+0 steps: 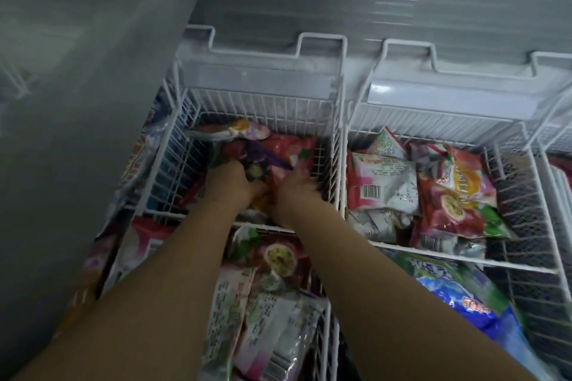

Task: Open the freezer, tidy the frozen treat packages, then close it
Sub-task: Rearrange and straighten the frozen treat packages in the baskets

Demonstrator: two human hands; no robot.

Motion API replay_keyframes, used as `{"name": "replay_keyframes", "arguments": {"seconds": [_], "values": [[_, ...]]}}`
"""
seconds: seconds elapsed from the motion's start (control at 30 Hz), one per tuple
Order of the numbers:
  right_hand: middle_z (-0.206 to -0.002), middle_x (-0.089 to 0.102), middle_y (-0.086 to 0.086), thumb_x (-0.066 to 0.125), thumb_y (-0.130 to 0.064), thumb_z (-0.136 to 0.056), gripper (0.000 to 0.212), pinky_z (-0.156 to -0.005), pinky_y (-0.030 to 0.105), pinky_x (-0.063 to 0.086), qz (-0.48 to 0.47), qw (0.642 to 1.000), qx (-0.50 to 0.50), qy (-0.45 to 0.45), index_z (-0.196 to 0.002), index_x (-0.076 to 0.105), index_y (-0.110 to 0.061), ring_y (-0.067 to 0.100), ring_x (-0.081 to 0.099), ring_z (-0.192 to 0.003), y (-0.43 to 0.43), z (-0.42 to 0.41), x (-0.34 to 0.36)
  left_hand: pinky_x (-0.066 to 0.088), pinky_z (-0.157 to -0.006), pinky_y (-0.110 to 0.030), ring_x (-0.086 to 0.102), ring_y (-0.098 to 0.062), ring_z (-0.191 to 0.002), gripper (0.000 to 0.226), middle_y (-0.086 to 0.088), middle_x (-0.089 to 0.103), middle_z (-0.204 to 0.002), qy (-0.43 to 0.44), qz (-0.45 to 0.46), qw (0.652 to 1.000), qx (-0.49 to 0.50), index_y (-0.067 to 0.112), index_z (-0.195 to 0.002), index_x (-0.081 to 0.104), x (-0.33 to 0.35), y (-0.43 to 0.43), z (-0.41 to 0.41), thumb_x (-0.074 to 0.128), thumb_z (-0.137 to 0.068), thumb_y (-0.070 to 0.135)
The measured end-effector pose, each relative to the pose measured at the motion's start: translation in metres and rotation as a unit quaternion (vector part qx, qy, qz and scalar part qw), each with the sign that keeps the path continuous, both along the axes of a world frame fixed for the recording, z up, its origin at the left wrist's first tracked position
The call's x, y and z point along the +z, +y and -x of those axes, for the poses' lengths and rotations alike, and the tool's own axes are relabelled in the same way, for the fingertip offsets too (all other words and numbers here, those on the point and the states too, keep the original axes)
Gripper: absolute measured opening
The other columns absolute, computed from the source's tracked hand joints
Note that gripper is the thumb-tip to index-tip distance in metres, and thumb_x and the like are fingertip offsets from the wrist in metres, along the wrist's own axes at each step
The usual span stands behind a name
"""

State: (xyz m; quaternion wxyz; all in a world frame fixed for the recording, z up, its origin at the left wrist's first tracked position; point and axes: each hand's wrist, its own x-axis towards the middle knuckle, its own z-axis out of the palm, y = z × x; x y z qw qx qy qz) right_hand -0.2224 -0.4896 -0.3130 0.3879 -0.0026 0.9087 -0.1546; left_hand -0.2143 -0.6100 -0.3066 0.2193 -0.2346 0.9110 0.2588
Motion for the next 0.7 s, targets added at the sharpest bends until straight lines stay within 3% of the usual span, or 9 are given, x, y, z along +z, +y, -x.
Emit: {"name": "replay_keyframes", "arguments": {"seconds": [0.1, 0.2, 0.27, 0.33, 0.4, 0.47, 0.53, 0.6, 0.7], "values": [[-0.153, 0.014, 0.034, 0.059, -0.016, -0.093, 0.091, -0.109, 0.053, 0.035, 0.03, 1.0, 0.001, 0.0, -0.152, -0.009, -0.004, 0.047, 0.029, -0.137, 0.0, 0.0, -0.005, 0.046, -0.067, -0.031, 0.056, -0.021, -0.074, 0.046, -0.01, 0.066, -0.092, 0.015, -0.046, 0.998, 0.048, 0.006, -0.104, 0.064, -0.004, -0.001, -0.002, 0.081, -0.074, 0.036], [-0.134, 0.046, 0.025, 0.056, -0.007, -0.09, 0.071, -0.089, 0.041, 0.048, 0.064, 0.996, -0.004, 0.062, -0.149, 0.016, -0.005, 0.036, 0.052, -0.112, 0.006, -0.001, 0.003, 0.05, -0.087, -0.04, 0.061, -0.029, -0.098, 0.052, -0.011, 0.066, -0.112, 0.067, -0.074, 0.992, 0.073, 0.009, -0.119, 0.062, 0.002, -0.002, -0.008, 0.081, -0.075, 0.03], [-0.118, 0.055, 0.019, 0.053, -0.002, -0.09, 0.059, -0.074, 0.035, 0.045, 0.096, 0.99, -0.013, 0.1, -0.144, 0.03, -0.007, 0.033, 0.057, -0.098, 0.011, -0.003, 0.013, 0.051, -0.085, -0.041, 0.062, -0.031, -0.099, 0.048, -0.007, 0.066, -0.108, 0.118, -0.034, 0.988, 0.092, 0.012, -0.115, 0.061, 0.016, -0.001, -0.015, 0.079, -0.076, 0.032], [-0.109, 0.059, 0.016, 0.053, -0.005, -0.092, 0.044, -0.071, 0.035, 0.049, 0.155, 0.98, -0.032, 0.12, -0.134, 0.042, -0.008, 0.033, 0.061, -0.094, 0.014, -0.007, 0.025, 0.05, -0.074, -0.037, 0.063, -0.029, -0.091, 0.04, -0.002, 0.064, -0.096, 0.186, -0.009, 0.976, 0.115, 0.012, -0.108, 0.06, 0.035, -0.002, -0.024, 0.078, -0.078, 0.03], [-0.104, 0.064, 0.011, 0.058, -0.013, -0.093, 0.034, -0.072, 0.034, 0.054, 0.233, 0.959, -0.076, 0.145, -0.126, 0.051, -0.012, 0.026, 0.063, -0.087, 0.02, -0.012, 0.039, 0.05, -0.074, -0.036, 0.063, -0.025, -0.089, 0.039, -0.001, 0.066, -0.097, 0.246, -0.026, 0.96, 0.133, 0.013, -0.108, 0.06, 0.056, 0.0, -0.032, 0.079, -0.078, 0.028], [-0.098, 0.066, -0.003, 0.061, -0.016, -0.092, 0.037, -0.065, 0.019, 0.05, 0.307, 0.928, -0.102, 0.184, -0.128, 0.054, -0.019, 0.008, 0.061, -0.078, 0.031, -0.019, 0.057, 0.05, -0.076, -0.032, 0.063, -0.018, -0.091, 0.042, 0.002, 0.067, -0.102, 0.277, -0.061, 0.948, 0.147, 0.016, -0.111, 0.06, 0.077, 0.003, -0.039, 0.08, -0.077, 0.029], [-0.087, 0.062, -0.021, 0.061, -0.017, -0.09, 0.041, -0.056, 0.005, 0.04, 0.363, 0.896, -0.117, 0.228, -0.13, 0.054, -0.026, -0.008, 0.056, -0.069, 0.051, -0.024, 0.079, 0.049, -0.077, -0.029, 0.064, -0.013, -0.092, 0.045, 0.005, 0.067, -0.104, 0.291, -0.112, 0.935, 0.166, 0.019, -0.114, 0.06, 0.096, 0.011, -0.042, 0.081, -0.075, 0.031], [-0.078, 0.062, -0.025, 0.06, -0.022, -0.088, 0.038, -0.054, 0.004, 0.04, 0.4, 0.872, -0.131, 0.251, -0.125, 0.056, -0.029, -0.01, 0.057, -0.069, 0.074, -0.029, 0.103, 0.05, -0.079, -0.03, 0.064, -0.012, -0.093, 0.047, 0.006, 0.067, -0.105, 0.297, -0.152, 0.926, 0.176, 0.02, -0.114, 0.061, 0.112, 0.024, -0.041, 0.082, -0.074, 0.032], [-0.084, 0.062, -0.031, 0.056, -0.032, -0.087, 0.035, -0.056, 0.005, 0.042, 0.43, 0.852, -0.134, 0.267, -0.121, 0.058, -0.028, -0.008, 0.059, -0.073, 0.118, -0.033, 0.13, 0.051, -0.078, -0.029, 0.064, -0.012, -0.092, 0.049, 0.006, 0.067, -0.103, 0.275, -0.198, 0.927, 0.162, 0.021, -0.114, 0.061, 0.124, 0.057, -0.035, 0.083, -0.072, 0.035]]}}
